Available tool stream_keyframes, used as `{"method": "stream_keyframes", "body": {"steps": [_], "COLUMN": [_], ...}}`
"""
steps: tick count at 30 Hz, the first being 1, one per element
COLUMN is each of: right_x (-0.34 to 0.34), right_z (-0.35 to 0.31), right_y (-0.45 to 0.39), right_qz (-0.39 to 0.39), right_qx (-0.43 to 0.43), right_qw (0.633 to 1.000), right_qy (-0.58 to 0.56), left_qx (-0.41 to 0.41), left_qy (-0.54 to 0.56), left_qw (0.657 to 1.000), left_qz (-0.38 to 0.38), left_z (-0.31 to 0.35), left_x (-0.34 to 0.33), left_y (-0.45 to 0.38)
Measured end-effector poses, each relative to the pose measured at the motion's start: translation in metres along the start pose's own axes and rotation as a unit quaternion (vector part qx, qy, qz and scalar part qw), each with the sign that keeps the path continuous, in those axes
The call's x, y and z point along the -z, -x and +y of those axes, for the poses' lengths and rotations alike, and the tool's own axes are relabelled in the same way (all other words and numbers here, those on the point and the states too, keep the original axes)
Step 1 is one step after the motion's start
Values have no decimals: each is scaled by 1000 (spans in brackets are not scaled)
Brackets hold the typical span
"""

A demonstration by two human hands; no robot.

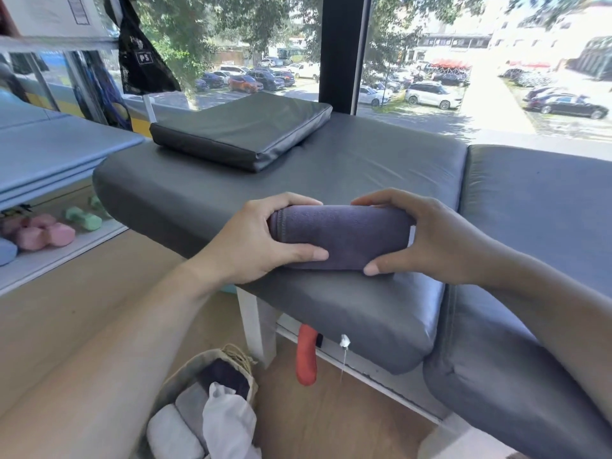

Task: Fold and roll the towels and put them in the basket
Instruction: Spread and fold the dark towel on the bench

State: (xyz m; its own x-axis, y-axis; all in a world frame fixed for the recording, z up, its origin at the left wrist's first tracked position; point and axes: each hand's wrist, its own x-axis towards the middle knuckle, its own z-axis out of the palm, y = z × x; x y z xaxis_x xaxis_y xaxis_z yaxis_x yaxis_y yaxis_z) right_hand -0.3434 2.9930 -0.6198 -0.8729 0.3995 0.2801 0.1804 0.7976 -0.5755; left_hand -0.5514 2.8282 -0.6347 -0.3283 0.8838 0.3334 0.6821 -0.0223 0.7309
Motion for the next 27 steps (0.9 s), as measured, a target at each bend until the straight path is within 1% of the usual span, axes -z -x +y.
{"method": "stream_keyframes", "body": {"steps": [2, 6, 10, 13, 16, 18, 21, 23, 25, 27], "right_x": [-1, -4, -2, -3, -6, -8, -10, -10, -11, -12], "right_z": [2, 4, 4, 3, 4, 8, 14, 16, 15, 12], "right_y": [-1, -2, -3, -2, -2, -2, -4, -4, -3, -1], "right_qz": [2, 15, 23, 75, 115, 95, 34, 36, 51, 60], "right_qx": [-6, -18, -17, -7, 12, -1, -32, -39, -42, -36], "right_qw": [1000, 999, 999, 997, 993, 995, 999, 998, 997, 995], "right_qy": [-12, -35, -29, -8, -20, -19, -27, -37, -46, -64], "left_qx": [11, 19, -3, -16, -42, -36, 2, 9, 0, -11], "left_qy": [2, 21, 36, 57, 74, 52, 38, 48, 51, 58], "left_qw": [1000, 999, 999, 998, 994, 996, 999, 999, 998, 998], "left_qz": [2, -21, 1, 17, 61, 61, 25, -3, -27, -11], "left_z": [-3, -4, -4, -1, -1, -4, -10, -12, -11, -11], "left_x": [-1, 1, -1, -1, -2, -7, -10, -6, -3, -4], "left_y": [-1, -4, -3, -3, -4, -3, -2, -2, -2, -2]}}
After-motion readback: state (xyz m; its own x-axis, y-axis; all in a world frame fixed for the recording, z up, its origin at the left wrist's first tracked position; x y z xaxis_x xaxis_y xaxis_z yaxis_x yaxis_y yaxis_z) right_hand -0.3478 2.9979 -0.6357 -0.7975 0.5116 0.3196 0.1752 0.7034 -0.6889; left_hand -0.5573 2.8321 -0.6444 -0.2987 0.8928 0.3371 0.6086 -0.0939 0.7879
